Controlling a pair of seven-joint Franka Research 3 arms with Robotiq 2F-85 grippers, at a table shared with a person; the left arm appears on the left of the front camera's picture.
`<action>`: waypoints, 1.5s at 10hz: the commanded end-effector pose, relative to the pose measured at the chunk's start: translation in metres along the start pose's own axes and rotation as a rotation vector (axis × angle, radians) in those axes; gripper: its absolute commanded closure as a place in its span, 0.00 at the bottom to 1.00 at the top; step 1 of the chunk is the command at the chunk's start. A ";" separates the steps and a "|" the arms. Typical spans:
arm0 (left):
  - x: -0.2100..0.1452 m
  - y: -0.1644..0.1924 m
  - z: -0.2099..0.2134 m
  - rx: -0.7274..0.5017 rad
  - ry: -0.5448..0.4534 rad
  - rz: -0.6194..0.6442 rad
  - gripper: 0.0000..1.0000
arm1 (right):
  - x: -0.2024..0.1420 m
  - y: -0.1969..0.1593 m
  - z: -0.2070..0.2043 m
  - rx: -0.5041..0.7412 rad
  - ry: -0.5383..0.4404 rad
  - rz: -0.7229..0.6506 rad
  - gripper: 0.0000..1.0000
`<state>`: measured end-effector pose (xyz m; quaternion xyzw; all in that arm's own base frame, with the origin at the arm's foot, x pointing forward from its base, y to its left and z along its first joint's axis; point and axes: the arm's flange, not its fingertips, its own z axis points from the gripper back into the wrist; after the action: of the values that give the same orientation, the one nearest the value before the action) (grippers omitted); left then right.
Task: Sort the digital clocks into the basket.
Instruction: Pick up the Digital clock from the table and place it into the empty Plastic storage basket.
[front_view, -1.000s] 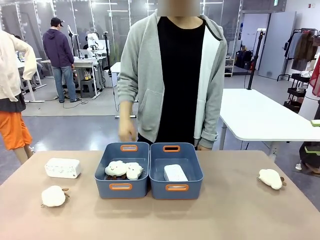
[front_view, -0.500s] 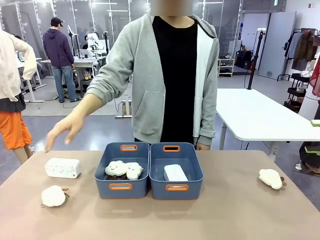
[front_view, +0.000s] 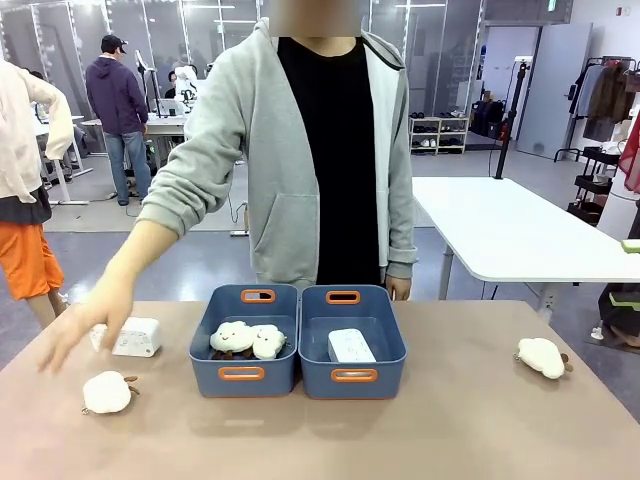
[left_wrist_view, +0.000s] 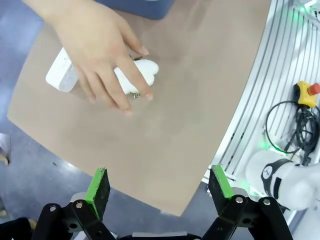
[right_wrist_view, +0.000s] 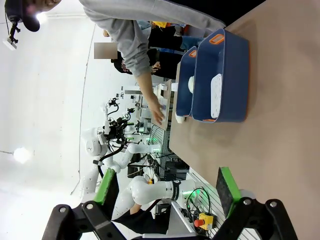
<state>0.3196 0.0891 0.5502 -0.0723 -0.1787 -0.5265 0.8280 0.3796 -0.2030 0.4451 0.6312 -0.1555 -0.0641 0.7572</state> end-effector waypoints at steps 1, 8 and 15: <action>0.002 0.000 0.003 -0.012 -0.005 0.014 0.00 | -0.002 0.002 0.000 -0.004 0.008 -0.016 0.00; 0.019 0.012 -0.003 0.000 0.035 -0.086 0.00 | -0.002 0.002 0.000 -0.004 0.008 -0.016 0.00; 0.102 0.159 -0.136 -0.056 0.141 -0.560 0.00 | -0.002 0.002 0.000 -0.004 0.008 -0.016 0.00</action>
<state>0.5169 0.0230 0.4672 0.0015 -0.1119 -0.7391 0.6642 0.3797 -0.2029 0.4450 0.6311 -0.1553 -0.0641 0.7573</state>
